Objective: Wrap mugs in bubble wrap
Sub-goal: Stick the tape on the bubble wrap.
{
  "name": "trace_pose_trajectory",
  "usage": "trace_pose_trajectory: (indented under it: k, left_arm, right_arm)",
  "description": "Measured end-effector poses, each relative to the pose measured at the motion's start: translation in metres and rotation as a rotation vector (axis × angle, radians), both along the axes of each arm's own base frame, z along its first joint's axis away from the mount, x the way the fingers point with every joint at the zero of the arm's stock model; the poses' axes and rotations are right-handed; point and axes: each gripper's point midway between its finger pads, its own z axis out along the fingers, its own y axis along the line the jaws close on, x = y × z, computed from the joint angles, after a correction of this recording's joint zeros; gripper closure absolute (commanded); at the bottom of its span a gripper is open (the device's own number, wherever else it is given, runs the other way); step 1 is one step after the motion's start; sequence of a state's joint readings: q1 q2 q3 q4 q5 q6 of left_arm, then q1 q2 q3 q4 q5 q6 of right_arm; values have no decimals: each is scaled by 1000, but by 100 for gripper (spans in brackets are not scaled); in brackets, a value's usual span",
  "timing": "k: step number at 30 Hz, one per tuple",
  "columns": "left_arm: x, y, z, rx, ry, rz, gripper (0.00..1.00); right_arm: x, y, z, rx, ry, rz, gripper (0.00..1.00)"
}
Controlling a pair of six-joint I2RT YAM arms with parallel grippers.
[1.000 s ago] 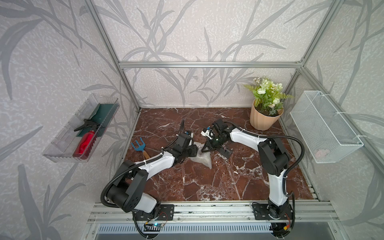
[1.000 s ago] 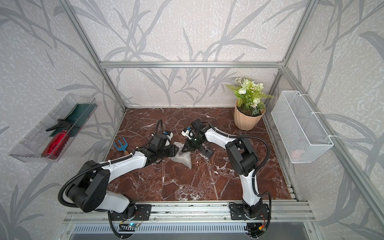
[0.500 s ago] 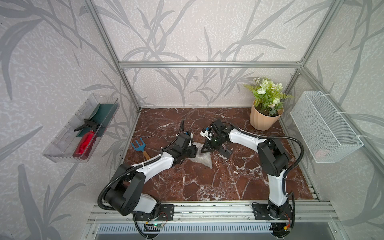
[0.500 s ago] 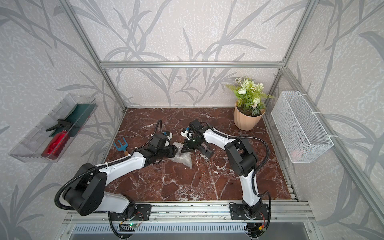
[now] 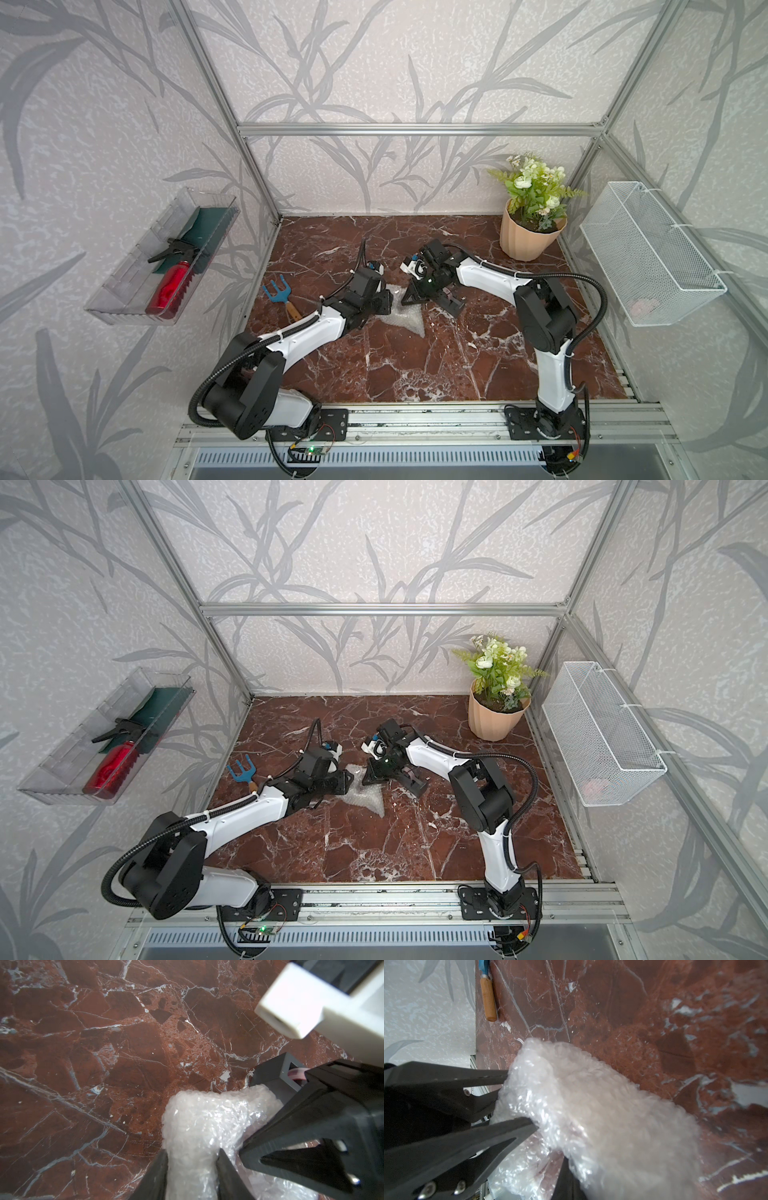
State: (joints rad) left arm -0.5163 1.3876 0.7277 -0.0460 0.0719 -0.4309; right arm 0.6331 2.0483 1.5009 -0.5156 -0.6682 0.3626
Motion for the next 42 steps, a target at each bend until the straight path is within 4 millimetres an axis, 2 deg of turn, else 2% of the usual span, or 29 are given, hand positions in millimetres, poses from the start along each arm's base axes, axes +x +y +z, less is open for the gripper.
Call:
trace_pose_trajectory:
  k: [14,25,31,38,42]
  left_arm:
    - [0,8,7,12,-28,33,67]
    - [5,-4,-9,1,26,10,68]
    - [5,-3,-9,8,27,21,68]
    - [2,3,-8,34,28,35,55]
    - [0,8,-1,43,19,50,54]
  right_arm:
    - [1,0,-1,-6,1,-12,100]
    - [2,1,0,-6,-1,-20,100]
    - [3,1,-1,-13,-4,-26,100]
    - [3,1,-1,-16,-3,-30,100]
    - [3,1,-2,-20,-5,-32,100]
